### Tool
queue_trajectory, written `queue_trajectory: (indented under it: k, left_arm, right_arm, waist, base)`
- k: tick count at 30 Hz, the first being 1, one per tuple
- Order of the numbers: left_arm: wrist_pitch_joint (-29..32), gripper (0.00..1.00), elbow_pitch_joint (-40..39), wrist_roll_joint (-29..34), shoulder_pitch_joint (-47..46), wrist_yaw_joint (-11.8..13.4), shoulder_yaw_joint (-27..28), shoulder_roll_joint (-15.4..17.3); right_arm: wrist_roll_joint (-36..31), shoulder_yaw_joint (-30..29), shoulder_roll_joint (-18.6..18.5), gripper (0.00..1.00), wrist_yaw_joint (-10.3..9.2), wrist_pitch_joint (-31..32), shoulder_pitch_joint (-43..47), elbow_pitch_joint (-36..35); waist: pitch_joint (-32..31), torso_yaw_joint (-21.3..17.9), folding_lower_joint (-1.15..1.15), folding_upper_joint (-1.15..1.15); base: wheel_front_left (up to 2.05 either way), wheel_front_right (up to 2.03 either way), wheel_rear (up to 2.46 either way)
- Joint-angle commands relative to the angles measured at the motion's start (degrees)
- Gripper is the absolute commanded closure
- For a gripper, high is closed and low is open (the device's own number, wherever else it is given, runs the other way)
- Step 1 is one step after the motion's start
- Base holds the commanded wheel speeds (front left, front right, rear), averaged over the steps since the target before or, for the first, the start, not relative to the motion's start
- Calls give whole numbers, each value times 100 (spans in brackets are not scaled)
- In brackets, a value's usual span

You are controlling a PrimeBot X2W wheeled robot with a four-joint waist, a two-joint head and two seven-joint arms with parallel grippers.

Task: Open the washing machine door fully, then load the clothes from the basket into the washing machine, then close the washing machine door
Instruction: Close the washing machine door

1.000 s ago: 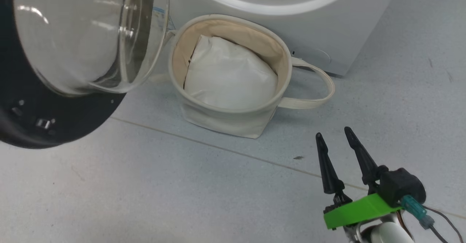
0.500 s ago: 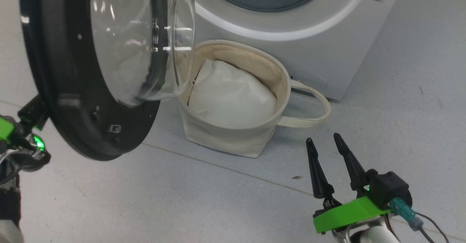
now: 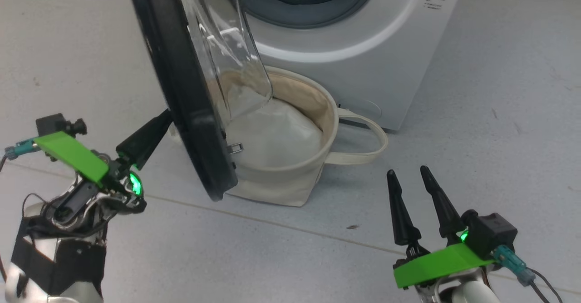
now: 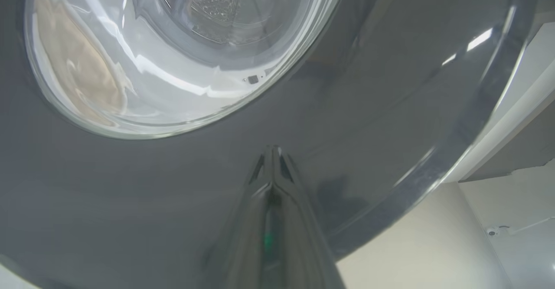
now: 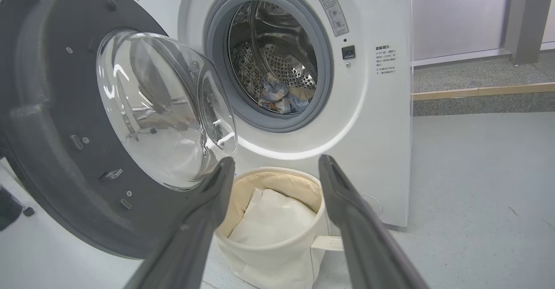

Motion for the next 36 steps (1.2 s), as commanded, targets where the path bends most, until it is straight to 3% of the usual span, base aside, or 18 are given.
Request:
queue_trajectory:
  k: [1, 13, 25, 36]
  left_arm:
    - [-28, 100, -204, 30, -114, -14, 154, 110]
    - [-300, 100, 362, -155, -376, -128, 34, -490]
    - [-557, 100, 646, -283, -675, -144, -204, -668]
    - [-1016, 100, 615, -500, -991, -144, -565, -693]
  right_arm:
    - [30, 121, 66, 0, 0, -71, 9, -196]
    - [86, 69, 67, 0, 0, -71, 110, -172]
    - [97, 133, 67, 0, 0, -71, 95, -178]
    - [109, 18, 67, 0, 0, -71, -74, -398]
  waist:
    - [-64, -115, 0, 0]
    - [-220, -739, 0, 0]
    - [-132, -1286, 0, 0]
    - [267, -1386, 0, 0]
  base:
    - [0, 0, 0]
    - [0, 0, 0]
    - [0, 0, 0]
    - [0, 0, 0]
